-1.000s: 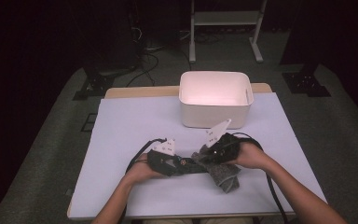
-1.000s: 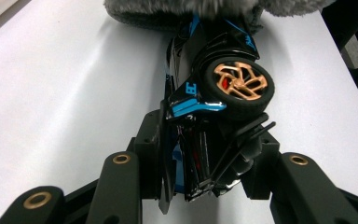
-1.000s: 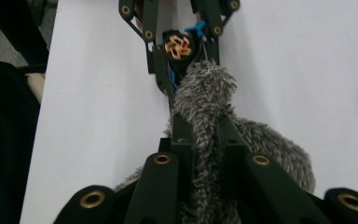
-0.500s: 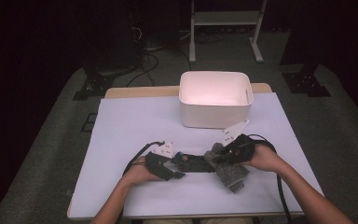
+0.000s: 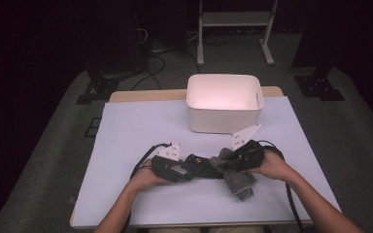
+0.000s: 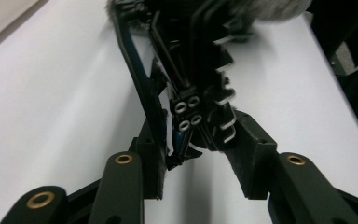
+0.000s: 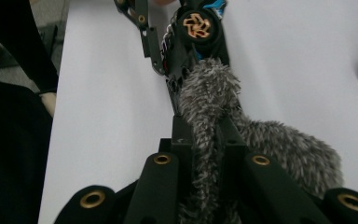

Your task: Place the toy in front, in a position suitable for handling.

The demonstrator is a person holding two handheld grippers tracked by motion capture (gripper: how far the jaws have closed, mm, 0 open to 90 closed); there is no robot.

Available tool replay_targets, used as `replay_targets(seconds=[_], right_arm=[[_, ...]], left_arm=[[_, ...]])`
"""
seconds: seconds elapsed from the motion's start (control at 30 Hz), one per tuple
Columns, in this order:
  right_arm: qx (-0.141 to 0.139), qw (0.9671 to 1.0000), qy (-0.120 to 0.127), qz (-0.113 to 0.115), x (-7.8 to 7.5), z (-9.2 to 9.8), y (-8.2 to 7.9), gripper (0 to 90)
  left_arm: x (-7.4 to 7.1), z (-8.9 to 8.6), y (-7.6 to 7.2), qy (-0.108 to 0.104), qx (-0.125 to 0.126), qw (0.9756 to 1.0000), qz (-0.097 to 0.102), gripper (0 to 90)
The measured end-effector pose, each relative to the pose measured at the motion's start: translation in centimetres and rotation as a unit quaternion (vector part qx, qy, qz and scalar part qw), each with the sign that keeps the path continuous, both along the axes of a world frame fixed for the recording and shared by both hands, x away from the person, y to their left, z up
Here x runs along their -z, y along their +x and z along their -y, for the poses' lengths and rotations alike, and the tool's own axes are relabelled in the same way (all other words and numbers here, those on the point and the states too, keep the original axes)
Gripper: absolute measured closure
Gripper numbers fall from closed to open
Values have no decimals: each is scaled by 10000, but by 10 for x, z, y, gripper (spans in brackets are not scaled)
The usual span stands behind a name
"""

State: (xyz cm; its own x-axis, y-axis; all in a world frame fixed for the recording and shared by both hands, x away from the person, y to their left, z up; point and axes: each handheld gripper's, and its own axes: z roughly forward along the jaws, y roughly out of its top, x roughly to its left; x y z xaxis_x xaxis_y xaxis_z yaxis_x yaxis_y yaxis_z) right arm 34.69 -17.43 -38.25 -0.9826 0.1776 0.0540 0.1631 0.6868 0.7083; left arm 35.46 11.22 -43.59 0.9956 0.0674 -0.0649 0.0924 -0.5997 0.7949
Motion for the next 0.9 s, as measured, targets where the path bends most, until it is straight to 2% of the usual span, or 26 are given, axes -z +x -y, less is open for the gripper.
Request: replay_targets(seconds=[0.07,0.17,0.27,0.33,0.4,0.43,0.47,0.57,0.6,0.7,0.77,0.83,0.87,0.9], right_arm=[[-55,10000,19,-34,0,-4,0,804],[-57,10000,6,-31,-1,-6,1,804],[-47,10000,-64,37,-5,-4,4,804],[59,10000,-13,35,-6,0,8,801],[204,9998,28,-59,-4,5,15,801],[180,9997,20,-187,-2,5,17,801],[174,9996,25,-222,-1,4,17,800],[112,9997,-16,-233,-1,1,16,801],[92,9997,-35,-237,-2,0,15,801],[46,9997,-68,-213,-2,-1,12,801],[29,9997,-84,-216,-2,-1,10,803],[-69,9997,-78,-241,-2,-3,7,806],[-100,9996,-98,-242,-2,-4,6,807],[-117,9996,-127,-222,-1,-5,4,807]], left_arm=[[-4,0,-1,27,14,10000,29,605],[-3,-1,0,-6,1,10000,-51,606],[-4,0,-1,-92,70,9999,37,608],[-5,2,-1,-49,85,9999,74,606],[-5,3,-2,32,90,9998,150,607],[-6,3,-2,85,70,9998,160,605],[-5,3,-2,97,25,9998,152,602],[-1,4,-1,140,-67,9998,128,588],[-1,4,0,171,-93,9998,96,581],[3,2,2,89,-100,9999,-43,576],[6,1,4,53,-114,9997,-221,571],[7,1,5,129,-151,9995,-255,562],[8,2,5,82,-118,9994,-301,563],[8,3,4,105,-117,9995,-259,582]])
